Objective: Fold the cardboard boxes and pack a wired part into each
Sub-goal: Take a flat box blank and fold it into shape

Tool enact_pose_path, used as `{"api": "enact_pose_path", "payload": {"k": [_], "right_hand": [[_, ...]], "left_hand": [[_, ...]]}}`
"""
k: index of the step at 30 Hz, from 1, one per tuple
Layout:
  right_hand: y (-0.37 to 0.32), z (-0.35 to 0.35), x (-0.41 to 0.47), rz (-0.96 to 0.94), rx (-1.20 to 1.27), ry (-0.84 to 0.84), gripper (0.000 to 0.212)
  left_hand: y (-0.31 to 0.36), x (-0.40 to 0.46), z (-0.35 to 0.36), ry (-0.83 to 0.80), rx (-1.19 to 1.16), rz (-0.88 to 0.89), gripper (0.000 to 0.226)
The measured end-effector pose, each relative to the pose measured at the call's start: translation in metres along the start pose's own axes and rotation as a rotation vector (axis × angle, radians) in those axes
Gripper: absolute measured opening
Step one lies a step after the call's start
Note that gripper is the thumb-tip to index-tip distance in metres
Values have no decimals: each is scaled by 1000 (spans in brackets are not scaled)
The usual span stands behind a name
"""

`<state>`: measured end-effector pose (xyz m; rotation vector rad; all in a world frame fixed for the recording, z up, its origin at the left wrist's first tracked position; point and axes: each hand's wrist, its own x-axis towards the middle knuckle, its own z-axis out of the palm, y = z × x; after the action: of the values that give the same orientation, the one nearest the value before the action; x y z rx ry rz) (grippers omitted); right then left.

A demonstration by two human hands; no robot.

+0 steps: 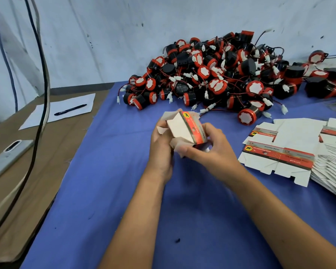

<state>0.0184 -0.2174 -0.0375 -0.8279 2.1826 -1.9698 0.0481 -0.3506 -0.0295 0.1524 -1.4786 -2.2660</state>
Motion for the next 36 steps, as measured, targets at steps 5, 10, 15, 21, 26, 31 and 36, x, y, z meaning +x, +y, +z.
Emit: {"api": "enact_pose_path", "payload": {"k": [5, 10, 15, 21, 26, 31, 36], "right_hand": [[2, -15, 6, 95, 471, -129, 63], [0, -9, 4, 47, 584, -246, 77], [2, -3, 4, 62, 579, -253, 50], [8, 7, 3, 85, 486, -232, 46], [9, 13, 2, 96, 467, -58, 29], [7, 15, 2, 135, 422, 27, 24], [3, 27, -10, 45, 192, -18, 31]], "left_hand": [[5, -5, 0, -173, -161, -105, 52], [1, -12, 13, -106, -82, -78, 45], [-4, -9, 16, 89, -97, -48, 23], [-4, -2, 11, 259, -57, 30, 24], [1, -6, 16, 193, -14, 146, 30], [3, -14, 18, 104, 26, 249, 30], [5, -12, 19, 185, -25, 153, 17]]}}
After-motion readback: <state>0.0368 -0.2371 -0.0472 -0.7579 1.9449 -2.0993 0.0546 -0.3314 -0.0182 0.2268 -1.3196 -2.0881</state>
